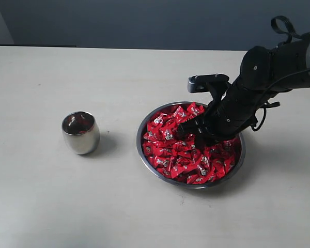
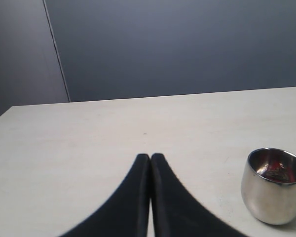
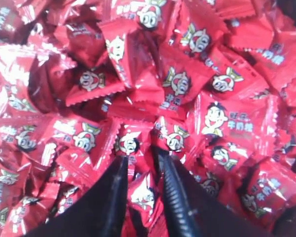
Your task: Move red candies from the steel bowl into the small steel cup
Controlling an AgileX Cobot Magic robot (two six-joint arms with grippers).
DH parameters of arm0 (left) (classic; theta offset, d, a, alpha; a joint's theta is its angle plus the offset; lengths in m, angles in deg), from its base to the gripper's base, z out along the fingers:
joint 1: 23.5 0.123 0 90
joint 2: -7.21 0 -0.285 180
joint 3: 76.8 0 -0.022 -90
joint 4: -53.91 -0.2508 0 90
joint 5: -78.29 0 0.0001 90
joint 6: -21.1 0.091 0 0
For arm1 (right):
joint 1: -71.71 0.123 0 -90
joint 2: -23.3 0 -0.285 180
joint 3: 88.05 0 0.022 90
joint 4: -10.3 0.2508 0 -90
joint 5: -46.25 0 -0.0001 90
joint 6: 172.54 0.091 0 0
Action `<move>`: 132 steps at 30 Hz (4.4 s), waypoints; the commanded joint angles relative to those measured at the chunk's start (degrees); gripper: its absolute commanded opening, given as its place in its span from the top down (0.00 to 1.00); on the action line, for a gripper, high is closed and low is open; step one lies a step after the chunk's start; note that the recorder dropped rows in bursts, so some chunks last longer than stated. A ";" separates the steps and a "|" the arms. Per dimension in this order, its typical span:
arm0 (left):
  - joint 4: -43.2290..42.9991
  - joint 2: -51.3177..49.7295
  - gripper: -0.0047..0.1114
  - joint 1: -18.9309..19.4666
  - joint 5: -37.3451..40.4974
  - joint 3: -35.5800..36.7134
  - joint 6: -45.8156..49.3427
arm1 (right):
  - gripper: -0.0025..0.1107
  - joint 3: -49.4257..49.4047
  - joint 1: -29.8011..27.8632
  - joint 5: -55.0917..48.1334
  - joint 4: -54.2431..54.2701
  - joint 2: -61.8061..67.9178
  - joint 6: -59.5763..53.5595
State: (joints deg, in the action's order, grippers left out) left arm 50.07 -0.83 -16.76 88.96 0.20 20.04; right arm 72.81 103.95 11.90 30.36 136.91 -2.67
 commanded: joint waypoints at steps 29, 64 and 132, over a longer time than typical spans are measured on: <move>-0.06 0.26 0.96 0.04 -0.41 0.22 -0.07 | 0.75 0.38 -0.08 -6.47 -16.75 -2.90 13.27; -0.06 0.26 0.96 0.04 -0.24 0.22 -0.07 | 0.65 1.59 -0.18 -3.71 -18.31 0.63 13.78; -0.06 0.26 0.96 0.04 -0.34 0.22 -0.07 | 0.81 1.59 -0.18 -5.98 -20.73 1.75 16.41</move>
State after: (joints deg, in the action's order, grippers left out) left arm 50.07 -0.83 -16.76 88.96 0.20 20.04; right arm 74.19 103.95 5.81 10.30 138.69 13.77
